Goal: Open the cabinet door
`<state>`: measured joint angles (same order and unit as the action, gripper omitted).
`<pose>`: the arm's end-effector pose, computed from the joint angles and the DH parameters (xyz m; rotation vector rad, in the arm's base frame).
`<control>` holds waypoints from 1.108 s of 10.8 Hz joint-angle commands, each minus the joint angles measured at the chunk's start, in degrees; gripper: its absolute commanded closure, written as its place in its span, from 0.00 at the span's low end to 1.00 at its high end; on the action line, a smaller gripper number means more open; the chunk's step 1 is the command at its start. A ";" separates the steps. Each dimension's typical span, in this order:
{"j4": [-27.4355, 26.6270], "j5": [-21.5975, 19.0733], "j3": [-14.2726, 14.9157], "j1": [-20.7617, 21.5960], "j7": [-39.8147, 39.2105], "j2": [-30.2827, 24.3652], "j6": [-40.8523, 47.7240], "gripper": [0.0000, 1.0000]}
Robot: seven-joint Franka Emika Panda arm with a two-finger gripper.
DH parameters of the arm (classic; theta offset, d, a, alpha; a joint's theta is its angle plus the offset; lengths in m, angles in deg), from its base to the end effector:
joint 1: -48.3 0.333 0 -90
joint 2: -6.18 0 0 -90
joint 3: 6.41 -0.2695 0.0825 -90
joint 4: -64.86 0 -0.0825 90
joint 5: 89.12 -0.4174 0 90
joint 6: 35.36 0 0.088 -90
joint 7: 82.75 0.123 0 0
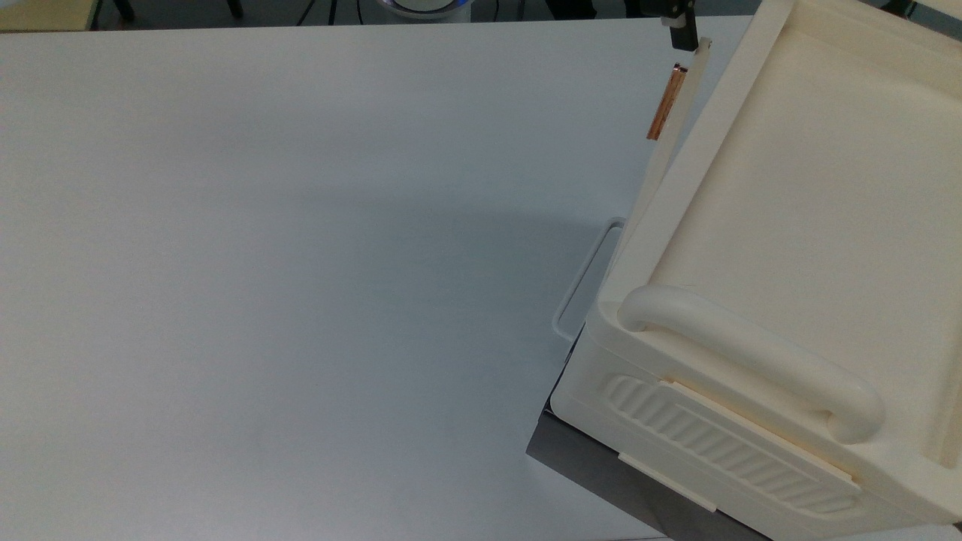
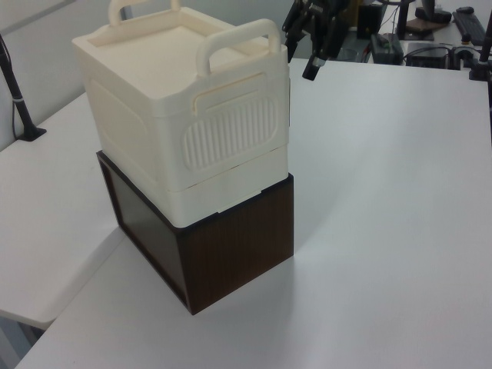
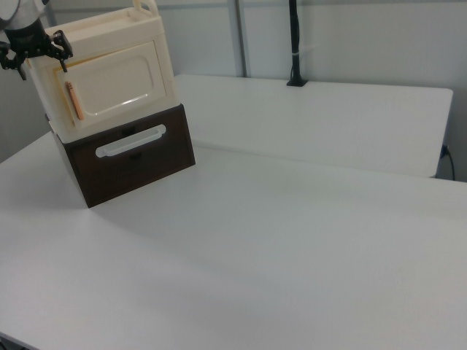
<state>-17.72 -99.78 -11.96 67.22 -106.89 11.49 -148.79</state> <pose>0.5899 0.2812 0.6202 -2.6429 -1.1340 -0.6516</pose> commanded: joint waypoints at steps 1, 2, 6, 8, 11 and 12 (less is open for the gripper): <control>0.57 -1.37 0.20 0.42 -2.67 -1.62 2.61 0.00; 0.57 -1.37 0.11 0.51 -3.19 -1.54 2.43 0.00; 0.13 -1.11 -2.08 0.33 -3.73 0.04 -1.25 0.00; -0.13 -1.11 -2.18 0.42 -3.72 0.48 -3.37 0.00; -0.22 -1.02 -2.27 0.33 -5.12 1.19 -3.37 0.00; -0.22 -0.93 -2.27 0.07 -6.00 1.02 -3.29 0.00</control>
<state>-17.57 -99.79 -14.32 67.38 -109.71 12.73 -150.94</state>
